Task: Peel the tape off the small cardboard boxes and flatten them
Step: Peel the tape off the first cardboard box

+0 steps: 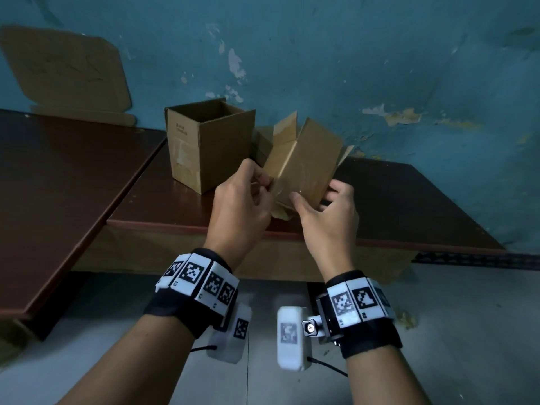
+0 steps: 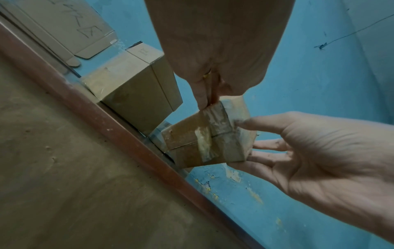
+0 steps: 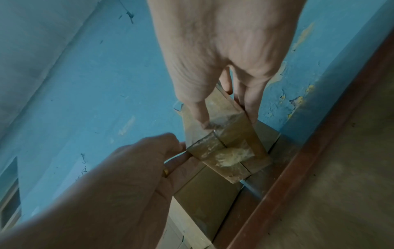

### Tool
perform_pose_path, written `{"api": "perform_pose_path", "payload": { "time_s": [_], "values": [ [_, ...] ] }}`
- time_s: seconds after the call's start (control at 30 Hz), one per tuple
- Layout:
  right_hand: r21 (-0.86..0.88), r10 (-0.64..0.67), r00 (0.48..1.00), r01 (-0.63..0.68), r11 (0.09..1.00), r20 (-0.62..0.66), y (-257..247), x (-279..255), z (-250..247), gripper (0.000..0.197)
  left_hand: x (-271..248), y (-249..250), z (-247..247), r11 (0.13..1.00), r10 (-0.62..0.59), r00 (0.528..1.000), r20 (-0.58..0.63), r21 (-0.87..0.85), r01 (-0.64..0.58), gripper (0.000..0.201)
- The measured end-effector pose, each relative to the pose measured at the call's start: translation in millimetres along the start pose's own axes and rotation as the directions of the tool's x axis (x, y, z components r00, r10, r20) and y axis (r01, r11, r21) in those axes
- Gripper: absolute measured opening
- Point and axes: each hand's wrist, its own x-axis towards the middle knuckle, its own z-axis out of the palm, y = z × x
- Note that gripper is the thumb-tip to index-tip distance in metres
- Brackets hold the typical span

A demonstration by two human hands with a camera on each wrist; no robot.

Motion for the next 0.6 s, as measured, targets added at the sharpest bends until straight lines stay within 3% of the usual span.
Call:
{"api": "perform_pose_path", "payload": {
  "time_s": [0.2,0.6],
  "values": [
    [-0.031,0.013,1.000,-0.014,0.999,-0.014,2.2,0.4,1.9,0.070,-1.3,-3.0,1.5,1.000,-0.002,0.999,0.047,-0.009,0.002,0.034],
    [-0.062,0.013,0.999,-0.015,0.998,-0.032,2.2,-0.9,5.4,0.071,-0.7,-5.0,1.6,0.995,0.090,0.996,0.016,0.052,-0.091,0.013]
  ]
}}
